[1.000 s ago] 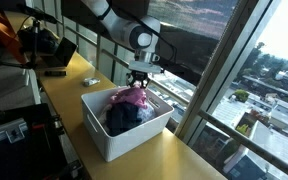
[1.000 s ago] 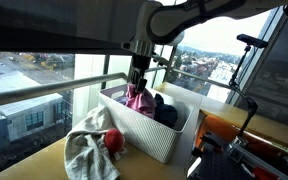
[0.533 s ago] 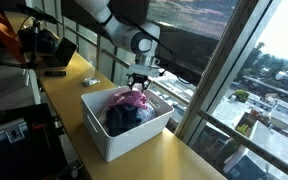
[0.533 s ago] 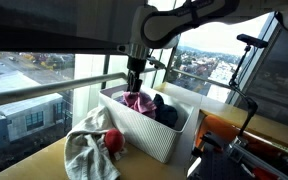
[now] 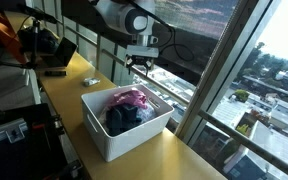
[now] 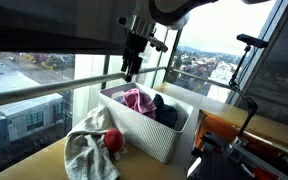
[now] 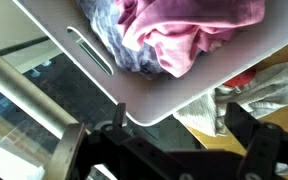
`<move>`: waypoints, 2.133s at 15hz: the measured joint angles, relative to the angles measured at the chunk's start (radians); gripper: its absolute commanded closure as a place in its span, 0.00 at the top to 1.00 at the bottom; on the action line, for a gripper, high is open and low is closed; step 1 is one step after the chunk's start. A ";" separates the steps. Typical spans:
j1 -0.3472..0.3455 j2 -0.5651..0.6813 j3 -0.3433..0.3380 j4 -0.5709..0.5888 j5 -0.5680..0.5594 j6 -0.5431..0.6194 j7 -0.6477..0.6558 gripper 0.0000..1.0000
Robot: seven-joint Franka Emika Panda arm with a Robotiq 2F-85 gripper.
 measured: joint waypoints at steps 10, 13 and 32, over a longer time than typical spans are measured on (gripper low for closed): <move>0.123 0.004 0.027 -0.245 -0.099 0.251 0.003 1.00; 0.168 0.009 0.029 -0.275 -0.148 0.266 0.021 1.00; 0.391 0.608 -0.051 0.467 -0.373 -0.068 0.147 0.72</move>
